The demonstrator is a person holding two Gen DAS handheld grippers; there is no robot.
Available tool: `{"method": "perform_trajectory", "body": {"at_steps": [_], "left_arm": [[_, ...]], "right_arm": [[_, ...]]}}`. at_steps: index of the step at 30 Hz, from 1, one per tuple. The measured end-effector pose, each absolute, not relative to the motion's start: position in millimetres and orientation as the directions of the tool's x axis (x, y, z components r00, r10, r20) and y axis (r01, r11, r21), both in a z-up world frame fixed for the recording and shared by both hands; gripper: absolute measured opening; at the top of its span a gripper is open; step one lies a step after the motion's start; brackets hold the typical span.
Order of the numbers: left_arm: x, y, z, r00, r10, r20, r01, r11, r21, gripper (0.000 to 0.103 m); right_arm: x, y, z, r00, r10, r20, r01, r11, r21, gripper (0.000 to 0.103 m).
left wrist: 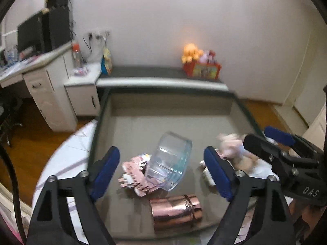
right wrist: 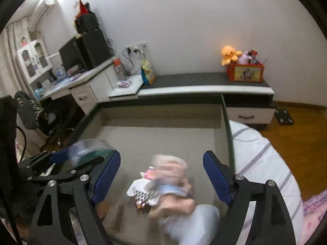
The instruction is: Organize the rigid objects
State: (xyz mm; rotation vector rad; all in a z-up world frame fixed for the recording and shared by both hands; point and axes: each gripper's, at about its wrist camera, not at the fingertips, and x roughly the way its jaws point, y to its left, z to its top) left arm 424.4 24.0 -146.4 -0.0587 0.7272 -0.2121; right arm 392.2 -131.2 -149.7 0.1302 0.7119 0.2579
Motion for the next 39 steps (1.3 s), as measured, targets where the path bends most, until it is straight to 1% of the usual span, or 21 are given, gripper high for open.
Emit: {"method": "perform_trajectory", "body": {"at_steps": [1, 2, 3, 6, 10, 12, 19, 23, 30, 39], "left_arm": [[413.0, 26.5, -139.0, 0.744, -0.215, -0.633, 0.171, 0.976, -0.131, 0.101], [400.2, 28.0, -130.0, 0.761, -0.222, -0.609, 0.174, 0.975, -0.138, 0.103], [387.4, 29.1, -122.3, 0.777, -0.231, -0.586, 0.181, 0.973, -0.143, 0.103], [355.0, 29.0, -100.9, 0.810, -0.238, -0.536, 0.198, 0.971, -0.132, 0.103], [295.4, 26.0, -74.2, 0.877, -0.194, -0.440, 0.190, 0.980, -0.053, 0.103], [269.8, 25.8, -66.3, 0.890, -0.187, -0.416, 0.187, 0.982, -0.041, 0.103], [182.1, 20.8, -41.7, 0.931, -0.158, -0.330, 0.175, 0.984, 0.024, 0.103], [137.1, 19.3, -25.7, 0.949, -0.145, -0.280, 0.163, 0.986, 0.043, 0.103], [88.0, 15.5, -9.0, 0.961, -0.146, -0.236, 0.161, 0.986, 0.046, 0.103], [63.6, 19.1, 3.3, 0.978, -0.109, -0.177, 0.122, 0.990, 0.067, 0.103]], "right_arm": [[379.6, -131.1, -141.1, 0.742, 0.261, -0.618, -0.188, 0.965, 0.182, 0.088], [370.9, -130.4, -133.2, 0.761, 0.246, -0.601, -0.186, 0.969, 0.161, 0.091], [359.2, -130.1, -125.5, 0.780, 0.235, -0.580, -0.185, 0.972, 0.145, 0.103], [316.4, -128.1, -98.2, 0.834, 0.216, -0.508, -0.187, 0.976, 0.108, 0.103], [261.9, -121.7, -70.4, 0.876, 0.149, -0.459, -0.157, 0.987, 0.021, 0.103], [235.0, -121.3, -59.7, 0.893, 0.132, -0.430, -0.146, 0.989, 0.002, 0.103], [143.2, -120.2, -32.2, 0.933, 0.070, -0.352, -0.090, 0.995, -0.040, 0.103], [108.0, -121.3, -22.1, 0.942, 0.065, -0.330, -0.078, 0.997, -0.026, 0.103], [51.9, -120.7, -6.6, 0.960, 0.040, -0.276, -0.049, 0.998, -0.028, 0.103], [27.8, -120.3, 0.8, 0.970, 0.039, -0.241, -0.045, 0.999, -0.021, 0.103]]}}
